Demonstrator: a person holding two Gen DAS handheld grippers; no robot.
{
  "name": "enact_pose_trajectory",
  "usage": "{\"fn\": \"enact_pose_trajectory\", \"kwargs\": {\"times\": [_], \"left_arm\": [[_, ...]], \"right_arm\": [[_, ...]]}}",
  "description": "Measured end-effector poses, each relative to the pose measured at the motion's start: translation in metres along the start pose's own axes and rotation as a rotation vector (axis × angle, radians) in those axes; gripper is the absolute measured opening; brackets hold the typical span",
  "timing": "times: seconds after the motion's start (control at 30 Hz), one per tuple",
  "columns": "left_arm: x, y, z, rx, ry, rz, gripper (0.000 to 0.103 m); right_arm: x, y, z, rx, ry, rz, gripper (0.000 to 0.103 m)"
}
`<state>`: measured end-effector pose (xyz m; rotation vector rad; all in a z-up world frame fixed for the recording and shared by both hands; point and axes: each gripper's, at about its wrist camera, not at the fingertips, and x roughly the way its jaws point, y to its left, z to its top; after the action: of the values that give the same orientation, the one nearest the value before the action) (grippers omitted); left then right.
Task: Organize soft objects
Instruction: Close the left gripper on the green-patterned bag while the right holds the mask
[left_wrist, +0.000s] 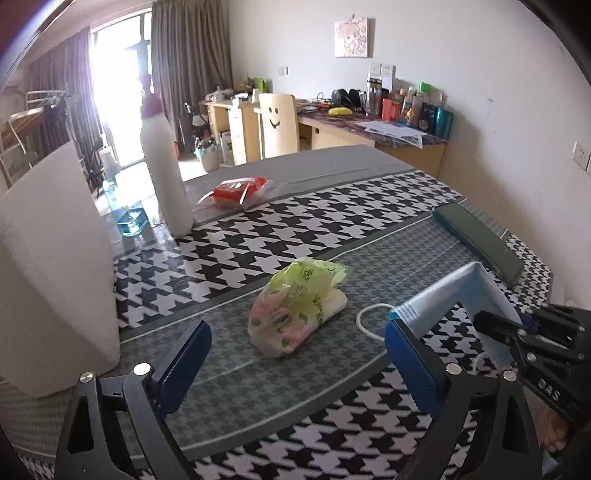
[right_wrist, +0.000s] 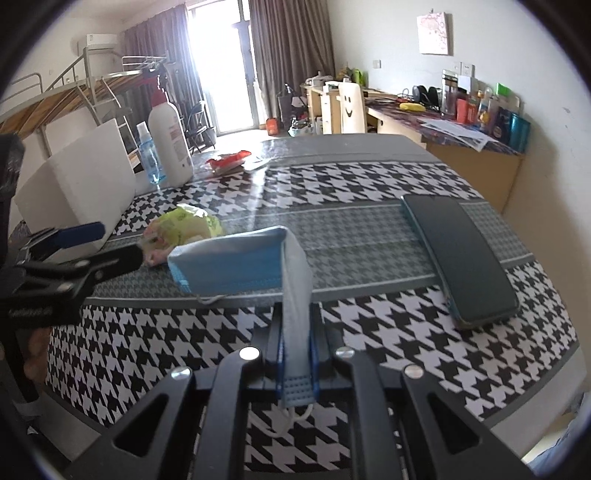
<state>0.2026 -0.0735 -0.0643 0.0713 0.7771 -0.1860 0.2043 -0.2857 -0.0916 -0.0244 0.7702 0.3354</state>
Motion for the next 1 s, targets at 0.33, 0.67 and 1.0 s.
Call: {"fn": "enact_pose_trajectory", "kwargs": {"times": [0.33,0.67,1.0], "left_arm": [[0.033,0.008,0.001,-0.018,0.060,-0.010,0.085],[0.052,0.009,0.007,-0.023,0.096,-0.049,0.074],[0.055,0.003,0.005,0.016,0.103,-0.020,0.054]], "right_arm": [[-0.004,-0.012,-0.004,0.030,0.000,-0.013,0.014],[-0.008,-0.015,-0.008,0.039,0.006,-0.029,0.014],[-0.007,-0.017,-0.008,0.048,0.012,-0.035,0.014]]}}
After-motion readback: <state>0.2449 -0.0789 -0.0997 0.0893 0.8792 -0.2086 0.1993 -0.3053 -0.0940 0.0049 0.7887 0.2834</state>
